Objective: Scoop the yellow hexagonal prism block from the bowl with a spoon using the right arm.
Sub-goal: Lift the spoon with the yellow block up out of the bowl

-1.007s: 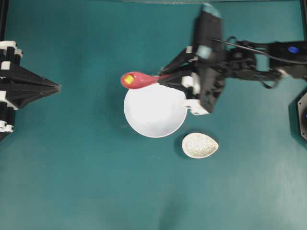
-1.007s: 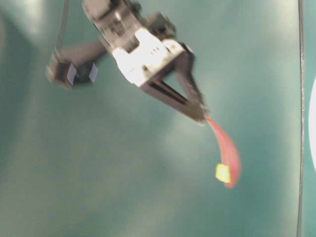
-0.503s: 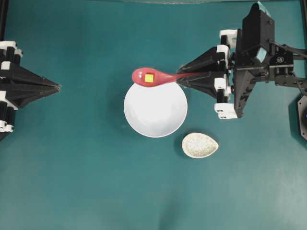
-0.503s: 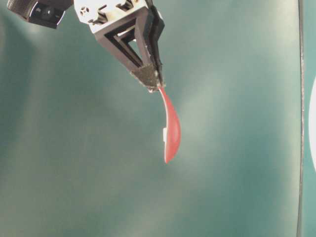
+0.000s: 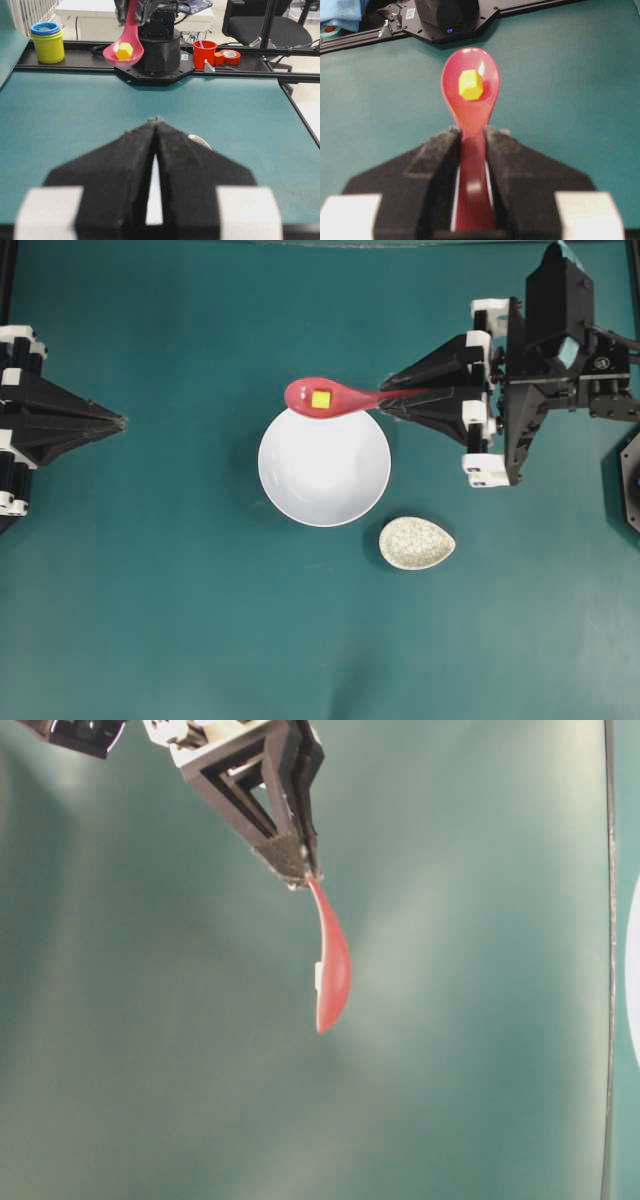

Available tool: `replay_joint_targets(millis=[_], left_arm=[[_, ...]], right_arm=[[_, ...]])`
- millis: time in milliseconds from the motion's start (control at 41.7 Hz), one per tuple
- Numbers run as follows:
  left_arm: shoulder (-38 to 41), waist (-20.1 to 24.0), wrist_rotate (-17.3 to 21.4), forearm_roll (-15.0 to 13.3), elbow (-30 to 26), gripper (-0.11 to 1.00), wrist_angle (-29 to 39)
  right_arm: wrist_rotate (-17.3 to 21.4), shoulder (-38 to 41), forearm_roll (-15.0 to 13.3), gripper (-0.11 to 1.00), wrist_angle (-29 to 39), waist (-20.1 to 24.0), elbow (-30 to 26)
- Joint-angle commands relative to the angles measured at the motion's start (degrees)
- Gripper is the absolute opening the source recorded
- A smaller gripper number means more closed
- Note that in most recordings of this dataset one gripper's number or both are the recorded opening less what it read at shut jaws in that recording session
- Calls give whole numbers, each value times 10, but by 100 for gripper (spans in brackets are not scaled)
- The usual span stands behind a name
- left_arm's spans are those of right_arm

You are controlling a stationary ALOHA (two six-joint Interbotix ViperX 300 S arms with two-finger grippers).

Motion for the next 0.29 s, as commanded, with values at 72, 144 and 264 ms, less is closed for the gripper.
replay_joint_targets(millis=[72,144,264], left_arm=[[5,1,1,0,-7,0,-4],[6,1,0,0,-7,0,-1],[6,1,-6,0,-6,0,14]], right_arm=[[3,-9,-2,22,-3,1,-7],[4,-9,-2,22,-3,1,-8],[3,-8,-2,22,-4,0,-7]])
